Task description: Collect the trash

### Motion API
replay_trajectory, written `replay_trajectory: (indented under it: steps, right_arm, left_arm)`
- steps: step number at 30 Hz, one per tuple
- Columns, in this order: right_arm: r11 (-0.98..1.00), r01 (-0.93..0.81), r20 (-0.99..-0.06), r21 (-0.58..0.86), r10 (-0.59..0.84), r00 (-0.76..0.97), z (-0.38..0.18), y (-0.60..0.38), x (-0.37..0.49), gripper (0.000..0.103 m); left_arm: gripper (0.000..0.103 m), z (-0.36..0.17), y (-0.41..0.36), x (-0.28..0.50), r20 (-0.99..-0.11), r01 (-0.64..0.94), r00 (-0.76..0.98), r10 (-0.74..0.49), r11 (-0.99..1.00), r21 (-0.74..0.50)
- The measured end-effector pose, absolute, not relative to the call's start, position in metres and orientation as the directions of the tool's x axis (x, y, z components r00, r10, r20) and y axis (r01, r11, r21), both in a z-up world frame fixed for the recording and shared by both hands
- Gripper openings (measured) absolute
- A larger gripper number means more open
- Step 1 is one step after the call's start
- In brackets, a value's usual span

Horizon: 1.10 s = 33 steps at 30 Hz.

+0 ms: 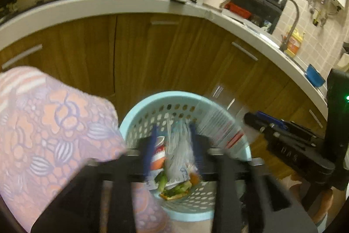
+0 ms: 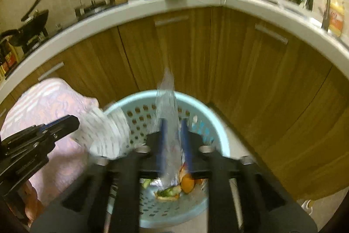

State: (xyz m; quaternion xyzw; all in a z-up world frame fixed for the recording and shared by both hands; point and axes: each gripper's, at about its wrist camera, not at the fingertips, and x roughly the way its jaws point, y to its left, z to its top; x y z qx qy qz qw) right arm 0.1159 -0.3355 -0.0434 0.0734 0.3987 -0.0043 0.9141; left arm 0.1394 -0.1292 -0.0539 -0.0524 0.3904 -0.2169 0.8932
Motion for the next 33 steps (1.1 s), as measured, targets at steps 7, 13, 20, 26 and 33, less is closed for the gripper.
replay_trajectory:
  steps: [7,13,20,26,33]
  right_arm:
    - [0.989,0.070,-0.726,0.131,0.048,0.686,-0.052,-0.337,0.112,0.056]
    - [0.993,0.050,-0.686,0.107,0.037,0.727,-0.035,-0.327,0.105,0.056]
    - [0.996,0.040,-0.584,0.074,0.011,0.811,-0.003,-0.308,0.079,0.062]
    - [0.997,0.050,-0.492,0.067,-0.010,0.871,0.021,-0.300,0.055,0.068]
    - [0.992,0.087,-0.481,0.091,-0.032,0.876,0.018,-0.296,0.045,0.068]
  left_arm:
    - [0.039,-0.059,-0.123,0.142,-0.680,0.335,0.596,-0.427,0.902,-0.272]
    - [0.048,-0.049,-0.119,0.134,-0.659,0.330,0.623,-0.421,0.906,-0.266]
    - [0.073,-0.015,-0.105,0.106,-0.588,0.288,0.728,-0.351,0.936,-0.203]
    - [0.092,0.012,-0.084,0.062,-0.451,0.107,0.883,-0.129,0.992,-0.074]
    - [0.094,0.017,-0.071,0.045,-0.387,0.025,0.921,-0.037,0.999,-0.035]
